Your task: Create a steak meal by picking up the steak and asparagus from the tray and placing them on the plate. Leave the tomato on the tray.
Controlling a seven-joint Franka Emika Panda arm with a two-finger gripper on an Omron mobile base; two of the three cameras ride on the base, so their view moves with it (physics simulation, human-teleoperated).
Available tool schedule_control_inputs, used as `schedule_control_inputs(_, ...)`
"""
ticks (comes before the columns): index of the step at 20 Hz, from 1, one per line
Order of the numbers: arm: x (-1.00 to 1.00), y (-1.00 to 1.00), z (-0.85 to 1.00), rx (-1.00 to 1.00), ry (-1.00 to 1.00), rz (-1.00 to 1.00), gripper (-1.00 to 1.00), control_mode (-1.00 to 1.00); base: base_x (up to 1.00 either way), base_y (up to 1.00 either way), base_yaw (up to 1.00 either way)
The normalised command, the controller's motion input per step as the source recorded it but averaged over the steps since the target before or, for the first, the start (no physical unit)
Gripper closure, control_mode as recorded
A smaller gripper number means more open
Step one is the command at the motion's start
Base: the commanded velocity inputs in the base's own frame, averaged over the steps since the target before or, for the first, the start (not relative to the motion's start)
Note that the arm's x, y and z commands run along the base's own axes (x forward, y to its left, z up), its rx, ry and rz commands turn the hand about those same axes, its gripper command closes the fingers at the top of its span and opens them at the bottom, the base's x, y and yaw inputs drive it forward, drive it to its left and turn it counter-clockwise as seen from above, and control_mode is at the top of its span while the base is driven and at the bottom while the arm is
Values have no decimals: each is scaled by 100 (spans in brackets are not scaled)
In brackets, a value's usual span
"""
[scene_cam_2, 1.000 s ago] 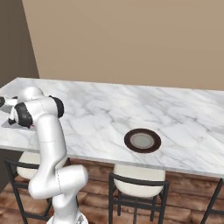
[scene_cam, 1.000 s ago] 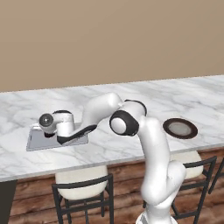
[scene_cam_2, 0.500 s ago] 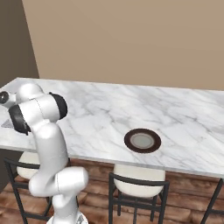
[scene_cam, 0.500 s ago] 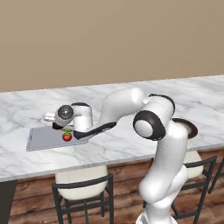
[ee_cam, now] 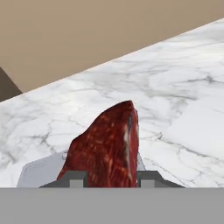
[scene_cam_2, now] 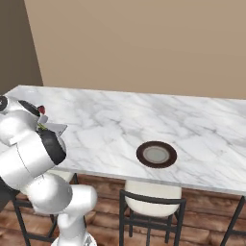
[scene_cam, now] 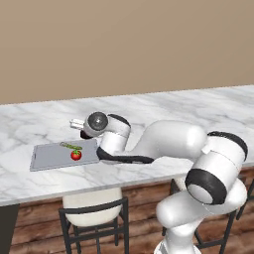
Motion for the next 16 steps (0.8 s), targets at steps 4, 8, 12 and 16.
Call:
schedule_control_inputs(4, -53, -100, 65, -4, 2, -17, 100, -100, 0, 0, 0)
schedule_control_inputs(8, -36, -100, 42, -8, 11, -19, 100, -100, 0, 0, 0)
schedule_control_inputs(12, -16, -100, 13, -9, 16, -20, 100, -100, 0, 0, 0)
schedule_control_inputs(16, -5, -100, 1, -8, 16, -19, 100, -100, 0, 0, 0)
